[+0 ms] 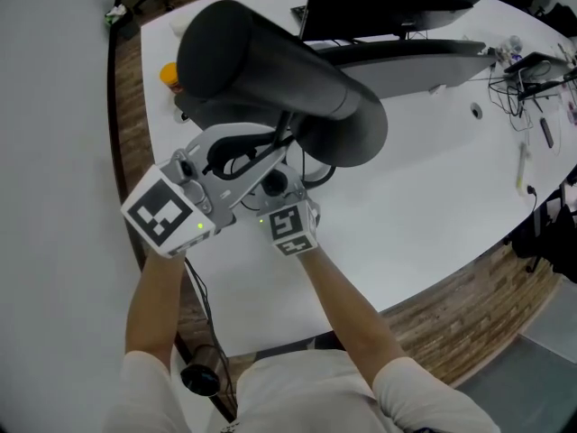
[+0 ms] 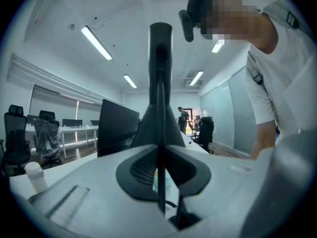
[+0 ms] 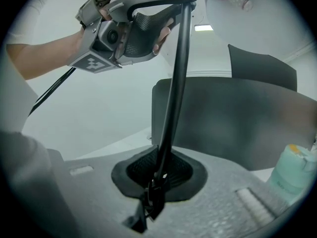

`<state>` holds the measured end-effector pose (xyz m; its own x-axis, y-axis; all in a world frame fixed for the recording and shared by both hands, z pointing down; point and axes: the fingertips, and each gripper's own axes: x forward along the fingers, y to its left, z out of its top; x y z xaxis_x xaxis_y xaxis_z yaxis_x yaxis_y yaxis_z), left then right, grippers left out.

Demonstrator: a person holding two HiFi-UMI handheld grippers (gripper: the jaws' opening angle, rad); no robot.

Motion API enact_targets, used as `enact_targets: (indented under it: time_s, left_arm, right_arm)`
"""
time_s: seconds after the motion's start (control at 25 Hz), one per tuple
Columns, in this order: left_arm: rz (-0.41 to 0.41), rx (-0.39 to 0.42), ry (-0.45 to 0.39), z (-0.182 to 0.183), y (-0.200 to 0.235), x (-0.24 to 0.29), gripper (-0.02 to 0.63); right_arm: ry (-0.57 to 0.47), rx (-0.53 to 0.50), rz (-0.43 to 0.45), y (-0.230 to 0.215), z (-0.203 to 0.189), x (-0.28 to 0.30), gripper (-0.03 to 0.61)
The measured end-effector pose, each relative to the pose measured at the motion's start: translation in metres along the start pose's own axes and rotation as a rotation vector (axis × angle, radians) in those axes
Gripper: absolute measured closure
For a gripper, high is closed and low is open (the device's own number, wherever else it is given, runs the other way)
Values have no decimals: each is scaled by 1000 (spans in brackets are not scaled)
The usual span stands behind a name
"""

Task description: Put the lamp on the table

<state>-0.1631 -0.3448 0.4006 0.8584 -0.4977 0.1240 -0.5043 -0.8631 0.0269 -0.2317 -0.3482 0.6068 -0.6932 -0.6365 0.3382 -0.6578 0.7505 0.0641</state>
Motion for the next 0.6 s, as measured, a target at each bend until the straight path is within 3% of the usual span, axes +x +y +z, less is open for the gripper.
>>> enact_targets:
  time_s: [0.6]
  left_arm:
    - [-23, -1, -1, -15, 6, 2, 580]
  right_arm:
    - [11, -12, -53, -3, -13, 12, 541]
